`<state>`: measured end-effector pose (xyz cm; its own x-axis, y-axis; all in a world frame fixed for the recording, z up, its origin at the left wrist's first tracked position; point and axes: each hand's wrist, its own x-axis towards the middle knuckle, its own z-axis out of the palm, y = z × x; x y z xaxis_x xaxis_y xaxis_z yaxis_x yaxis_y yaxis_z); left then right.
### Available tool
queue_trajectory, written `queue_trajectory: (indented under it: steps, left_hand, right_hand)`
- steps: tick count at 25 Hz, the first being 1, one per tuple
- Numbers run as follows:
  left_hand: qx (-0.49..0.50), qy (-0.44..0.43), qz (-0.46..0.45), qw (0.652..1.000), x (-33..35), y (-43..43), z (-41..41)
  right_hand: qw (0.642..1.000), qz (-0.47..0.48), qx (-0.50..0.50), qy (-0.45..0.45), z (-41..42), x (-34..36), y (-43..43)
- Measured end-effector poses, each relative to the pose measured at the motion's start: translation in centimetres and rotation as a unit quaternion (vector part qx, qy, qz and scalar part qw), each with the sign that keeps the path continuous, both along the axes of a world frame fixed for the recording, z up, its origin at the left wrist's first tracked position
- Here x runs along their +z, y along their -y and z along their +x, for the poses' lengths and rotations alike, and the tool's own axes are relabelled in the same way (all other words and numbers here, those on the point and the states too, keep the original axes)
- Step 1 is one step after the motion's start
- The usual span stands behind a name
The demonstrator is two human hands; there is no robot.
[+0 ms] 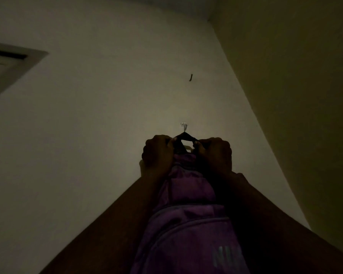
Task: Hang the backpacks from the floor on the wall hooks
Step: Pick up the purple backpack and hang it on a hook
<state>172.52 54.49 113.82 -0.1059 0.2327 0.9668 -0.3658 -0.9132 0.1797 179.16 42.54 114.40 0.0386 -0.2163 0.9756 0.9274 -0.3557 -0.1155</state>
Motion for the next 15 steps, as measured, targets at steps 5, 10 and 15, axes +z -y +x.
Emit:
queue_trajectory:
  steps: [5, 10, 15]
  left_hand:
    - [-0.002, -0.003, 0.015, 1.000, 3.9, 0.3, 0.4]
    - [0.024, -0.033, -0.015, 0.999, 6.9, 0.3, 0.1]
    - [0.000, -0.094, -0.085, 0.992, 8.3, 0.7, -0.7]
  right_hand:
    - [0.999, 0.015, -0.024, 0.022, 0.4, 3.7, 0.0]
    - [0.999, 0.024, -0.009, 0.023, -0.5, 5.7, -0.1]
    - [0.996, 0.036, 0.036, -0.071, -0.8, 6.3, -0.2]
